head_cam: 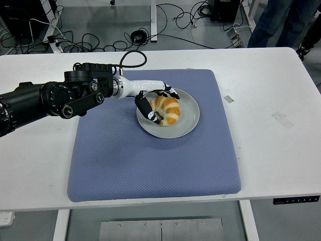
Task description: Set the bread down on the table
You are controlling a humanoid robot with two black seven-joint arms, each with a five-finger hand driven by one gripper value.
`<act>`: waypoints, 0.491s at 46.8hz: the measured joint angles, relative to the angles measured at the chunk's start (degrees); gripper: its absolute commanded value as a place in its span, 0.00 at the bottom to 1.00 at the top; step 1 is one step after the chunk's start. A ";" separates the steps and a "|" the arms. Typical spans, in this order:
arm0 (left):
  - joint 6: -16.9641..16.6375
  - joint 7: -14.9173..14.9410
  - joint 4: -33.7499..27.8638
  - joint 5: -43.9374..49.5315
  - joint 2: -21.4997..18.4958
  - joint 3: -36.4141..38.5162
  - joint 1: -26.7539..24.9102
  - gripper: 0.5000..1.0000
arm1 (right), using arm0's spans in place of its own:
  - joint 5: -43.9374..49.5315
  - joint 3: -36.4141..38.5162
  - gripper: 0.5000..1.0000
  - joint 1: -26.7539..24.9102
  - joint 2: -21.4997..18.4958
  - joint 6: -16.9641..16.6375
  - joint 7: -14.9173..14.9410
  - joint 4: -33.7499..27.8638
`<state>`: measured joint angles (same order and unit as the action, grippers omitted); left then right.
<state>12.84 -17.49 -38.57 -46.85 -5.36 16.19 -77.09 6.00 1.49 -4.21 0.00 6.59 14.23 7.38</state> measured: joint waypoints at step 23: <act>0.08 -1.19 3.12 -1.56 0.96 0.08 0.27 0.00 | -0.02 0.00 1.00 -0.01 0.00 0.00 0.00 0.00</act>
<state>12.92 -18.68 -35.45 -48.40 -4.40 16.27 -76.82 5.99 1.50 -4.22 0.00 6.59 14.24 7.38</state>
